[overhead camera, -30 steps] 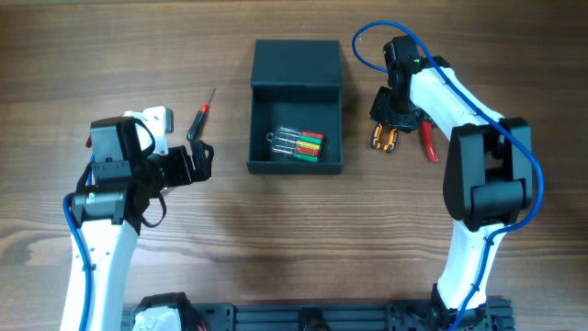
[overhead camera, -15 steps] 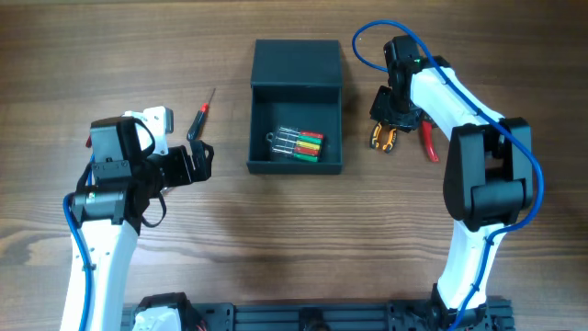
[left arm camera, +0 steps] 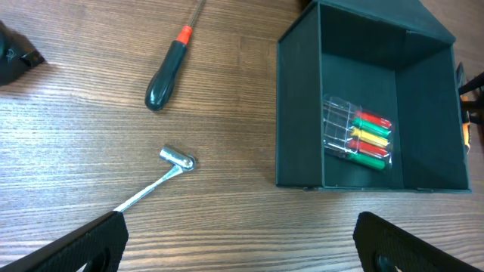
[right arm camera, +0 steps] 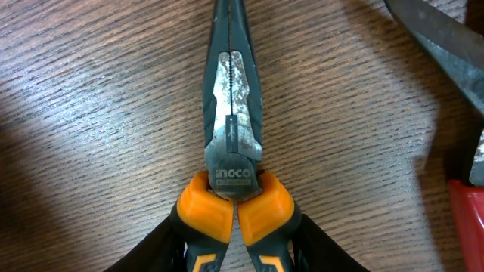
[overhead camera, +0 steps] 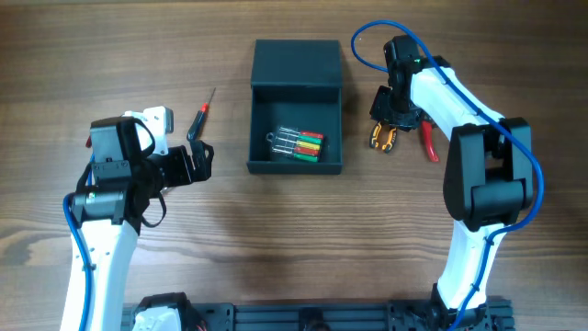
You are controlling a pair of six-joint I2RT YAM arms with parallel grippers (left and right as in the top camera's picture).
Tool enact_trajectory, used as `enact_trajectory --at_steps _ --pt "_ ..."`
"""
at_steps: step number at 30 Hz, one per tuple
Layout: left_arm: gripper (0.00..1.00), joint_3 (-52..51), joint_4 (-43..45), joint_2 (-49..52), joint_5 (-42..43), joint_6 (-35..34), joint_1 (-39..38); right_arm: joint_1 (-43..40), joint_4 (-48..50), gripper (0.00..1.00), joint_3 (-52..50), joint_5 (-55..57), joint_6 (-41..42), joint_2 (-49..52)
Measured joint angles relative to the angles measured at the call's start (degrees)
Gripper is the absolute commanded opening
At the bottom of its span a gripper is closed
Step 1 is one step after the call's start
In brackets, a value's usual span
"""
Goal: Pack container
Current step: 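Lower the right gripper and grasp the pliers by the handles, then lift the pliers and carry them into the green box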
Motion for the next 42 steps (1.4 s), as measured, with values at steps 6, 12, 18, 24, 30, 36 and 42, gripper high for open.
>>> enact_trajectory --at_steps 6,12,18,24,30,36,42 --pt "1.0 0.0 0.0 0.0 0.0 0.0 0.0 0.0 -0.7 0.04 0.3 -0.2 -1.3 0.0" --pt "1.0 0.0 0.0 0.0 0.0 0.0 0.0 0.0 -1.6 0.04 0.3 -0.6 -1.9 -0.5" --pt "1.0 0.0 0.0 0.0 0.0 0.0 0.0 0.0 -1.6 0.04 0.3 -0.5 -3.0 -4.5" --pt "1.0 0.0 0.0 0.0 0.0 0.0 0.0 0.0 -1.6 0.04 0.3 -0.1 -4.5 -12.2" --pt "1.0 0.0 0.0 0.0 0.0 0.0 0.0 1.1 -1.4 0.04 0.3 0.1 -12.6 -21.4" --pt "1.0 0.0 0.0 0.0 0.0 0.0 0.0 8.3 -0.7 0.04 0.3 -3.3 -33.5 -31.2" --pt "1.0 0.0 -0.2 0.0 0.0 0.0 0.0 20.5 -2.2 0.04 0.4 -6.6 -56.3 -31.9"
